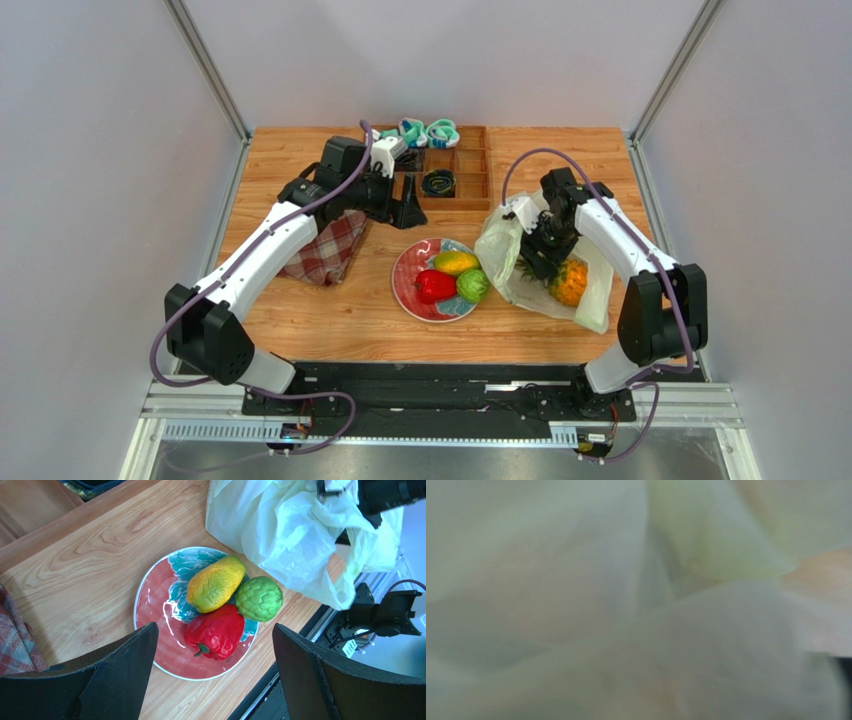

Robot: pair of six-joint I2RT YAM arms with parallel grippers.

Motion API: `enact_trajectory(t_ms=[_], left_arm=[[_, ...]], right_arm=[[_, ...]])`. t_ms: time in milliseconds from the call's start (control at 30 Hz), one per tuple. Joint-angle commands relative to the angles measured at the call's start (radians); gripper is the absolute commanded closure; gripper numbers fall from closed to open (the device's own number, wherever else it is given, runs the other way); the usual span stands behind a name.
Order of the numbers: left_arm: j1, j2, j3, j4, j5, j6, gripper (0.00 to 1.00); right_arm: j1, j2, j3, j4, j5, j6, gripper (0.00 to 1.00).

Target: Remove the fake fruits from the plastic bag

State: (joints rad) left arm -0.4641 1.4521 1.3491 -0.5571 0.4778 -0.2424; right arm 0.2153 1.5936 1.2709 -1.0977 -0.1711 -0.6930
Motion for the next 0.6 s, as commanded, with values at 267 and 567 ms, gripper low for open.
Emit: enact_trajectory(t_ms=[267, 567], left_arm=[[-0.001, 0.019, 0.035, 0.019, 0.005, -0.009, 0.07], [-0.001, 0.024, 0.038, 0.017, -0.016, -0.009, 0.08]], right_arm=[[0.006, -0.107, -0.188, 0.171, 0.038, -0.008, 0.48], [0.009, -0.165, -0.139, 0.115, -0.001, -0.011, 1.0]])
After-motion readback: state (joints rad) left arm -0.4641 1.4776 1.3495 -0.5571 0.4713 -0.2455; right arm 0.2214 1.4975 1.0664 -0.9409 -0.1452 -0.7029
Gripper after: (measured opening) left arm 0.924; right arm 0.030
